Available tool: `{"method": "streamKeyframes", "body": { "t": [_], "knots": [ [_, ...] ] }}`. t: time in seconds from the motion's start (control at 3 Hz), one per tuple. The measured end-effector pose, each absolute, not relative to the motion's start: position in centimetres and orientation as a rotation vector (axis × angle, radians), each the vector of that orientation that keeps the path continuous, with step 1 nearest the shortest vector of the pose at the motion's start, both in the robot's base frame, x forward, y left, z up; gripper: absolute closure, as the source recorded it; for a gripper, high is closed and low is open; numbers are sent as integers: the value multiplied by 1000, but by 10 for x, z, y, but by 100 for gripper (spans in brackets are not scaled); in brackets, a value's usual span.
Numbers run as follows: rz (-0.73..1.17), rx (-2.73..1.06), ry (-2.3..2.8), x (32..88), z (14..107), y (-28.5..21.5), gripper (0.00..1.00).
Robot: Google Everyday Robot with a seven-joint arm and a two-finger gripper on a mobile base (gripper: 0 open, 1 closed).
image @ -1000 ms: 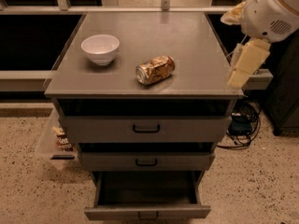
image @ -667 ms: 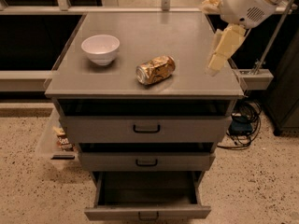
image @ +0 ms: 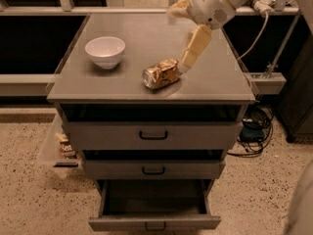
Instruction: Place orange can into bottom drawer
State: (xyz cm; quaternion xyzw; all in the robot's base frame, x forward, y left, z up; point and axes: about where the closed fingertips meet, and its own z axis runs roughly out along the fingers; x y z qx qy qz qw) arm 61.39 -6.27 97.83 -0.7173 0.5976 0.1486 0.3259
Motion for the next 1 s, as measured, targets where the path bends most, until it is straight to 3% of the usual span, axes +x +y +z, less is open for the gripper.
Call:
{"method": "streamKeyframes", "body": {
  "t": [0.33, 1.0],
  "knots": [
    [502, -1937, 1513, 628, 956, -26, 0],
    [532, -1903, 1595, 620, 930, -36, 0]
  ]
}}
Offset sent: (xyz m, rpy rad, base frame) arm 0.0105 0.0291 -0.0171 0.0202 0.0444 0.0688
